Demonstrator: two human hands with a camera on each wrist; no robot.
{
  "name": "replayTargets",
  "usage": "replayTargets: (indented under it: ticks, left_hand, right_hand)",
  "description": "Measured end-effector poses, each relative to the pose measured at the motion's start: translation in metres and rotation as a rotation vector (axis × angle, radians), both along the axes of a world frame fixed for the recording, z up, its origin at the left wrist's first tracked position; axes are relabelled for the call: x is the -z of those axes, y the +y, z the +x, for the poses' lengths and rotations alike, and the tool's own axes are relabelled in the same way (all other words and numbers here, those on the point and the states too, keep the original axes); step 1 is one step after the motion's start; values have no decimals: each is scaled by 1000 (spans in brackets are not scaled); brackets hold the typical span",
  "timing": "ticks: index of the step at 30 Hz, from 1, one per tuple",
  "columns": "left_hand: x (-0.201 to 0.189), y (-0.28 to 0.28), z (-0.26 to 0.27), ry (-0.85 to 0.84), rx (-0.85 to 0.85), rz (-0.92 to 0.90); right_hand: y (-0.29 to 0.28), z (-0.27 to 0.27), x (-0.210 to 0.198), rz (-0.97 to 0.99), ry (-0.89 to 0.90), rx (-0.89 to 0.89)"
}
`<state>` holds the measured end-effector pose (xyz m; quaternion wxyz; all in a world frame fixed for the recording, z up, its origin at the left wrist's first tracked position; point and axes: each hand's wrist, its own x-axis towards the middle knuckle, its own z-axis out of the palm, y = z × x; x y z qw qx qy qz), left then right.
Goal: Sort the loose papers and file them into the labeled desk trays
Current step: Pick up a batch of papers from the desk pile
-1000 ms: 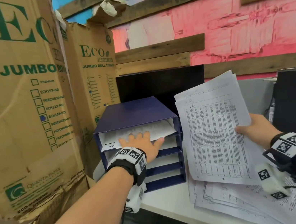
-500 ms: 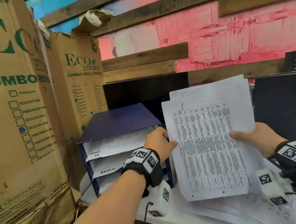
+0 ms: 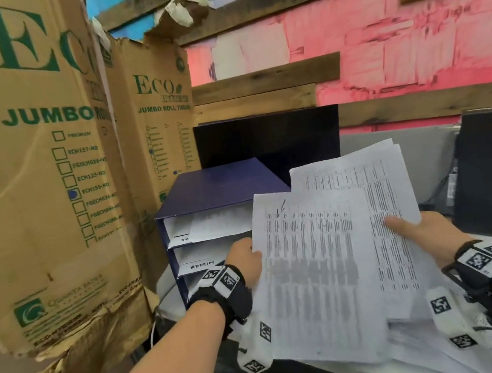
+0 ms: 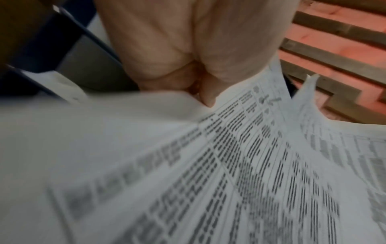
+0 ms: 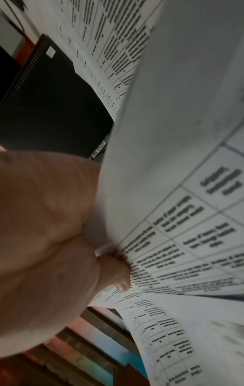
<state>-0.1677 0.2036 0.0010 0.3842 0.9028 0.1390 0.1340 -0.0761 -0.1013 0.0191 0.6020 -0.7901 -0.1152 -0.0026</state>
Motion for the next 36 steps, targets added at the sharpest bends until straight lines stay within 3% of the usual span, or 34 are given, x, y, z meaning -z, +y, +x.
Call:
replayTargets:
  ticks: [3,8,12,16,22,26,29,33,36]
  left_hand:
    - [9,24,-8,117,-70,136]
    - [25,48,-23,157,-48,43]
    - [44,42,-34,312,-28,71]
    - [69,26,-33,238,-118,-99]
    - [95,28,-32,131,-210,-201]
    - [87,50,-40,88,-324,-284]
    - [81,70,-44,128,-294,-300]
    - [68,79,-45,171,-354,-112]
    - [55,75,-42,187,-392,-82]
  right_hand:
    - [6,4,2,-98,-7,-3]
    - [16,4,4,-260,-13,-44]
    - [18,-1,2,-257,-10,-39]
    - [16,-4,3,-287,4,-55]
    - [7,-3,10,-351,7,-35]
    - [5,-4,9,-340,10,-4]
    - [7,-5,6,-365,-16,12]
    - [14,-5,4,-352,-13,8]
    - [20,-5,3,-347,-13,8]
